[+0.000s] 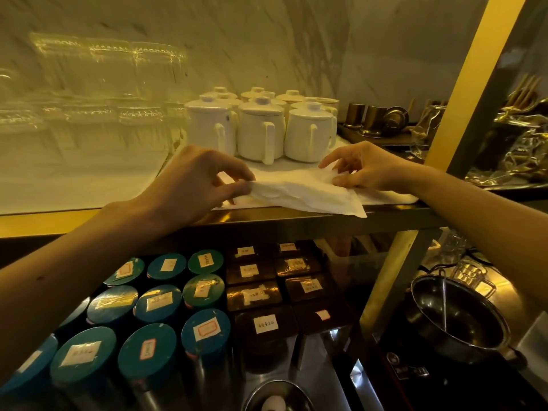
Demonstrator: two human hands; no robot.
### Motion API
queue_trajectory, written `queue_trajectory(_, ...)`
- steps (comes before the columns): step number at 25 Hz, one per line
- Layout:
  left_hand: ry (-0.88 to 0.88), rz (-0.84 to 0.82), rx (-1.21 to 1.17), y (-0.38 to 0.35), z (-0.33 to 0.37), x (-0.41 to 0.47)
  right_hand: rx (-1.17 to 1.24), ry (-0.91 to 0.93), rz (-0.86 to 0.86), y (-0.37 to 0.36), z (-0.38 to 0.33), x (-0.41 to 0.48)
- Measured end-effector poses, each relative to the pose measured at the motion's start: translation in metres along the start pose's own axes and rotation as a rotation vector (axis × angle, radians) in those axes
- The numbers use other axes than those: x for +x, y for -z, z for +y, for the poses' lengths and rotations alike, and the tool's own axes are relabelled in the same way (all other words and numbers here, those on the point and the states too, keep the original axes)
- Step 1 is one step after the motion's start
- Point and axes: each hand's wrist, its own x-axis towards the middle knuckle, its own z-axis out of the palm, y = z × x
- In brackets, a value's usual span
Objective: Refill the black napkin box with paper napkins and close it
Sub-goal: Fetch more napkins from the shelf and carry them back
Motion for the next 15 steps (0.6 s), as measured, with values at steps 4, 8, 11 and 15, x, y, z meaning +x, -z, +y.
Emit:
queue_trajectory(4,0.068,0.066,-0.097,0.003,-0.004,-0.004,0.079,0.025,0.045,0.002,-0.009,-0.005)
queue_trajectory(8,0.077,0.082,-0.067,0.004,-0.007,-0.009,0.09,0.06,0.056,0.001,-0.013,-0.01)
queue_trajectory(11,0.085,0.092,-0.094,0.005,-0.006,-0.012,0.148,0.044,0.034,0.003,-0.015,-0.017)
queue_trajectory(15,0.082,0.087,-0.097,0.008,-0.01,-0.012,0.245,-0.033,-0.043,0.012,-0.012,-0.025)
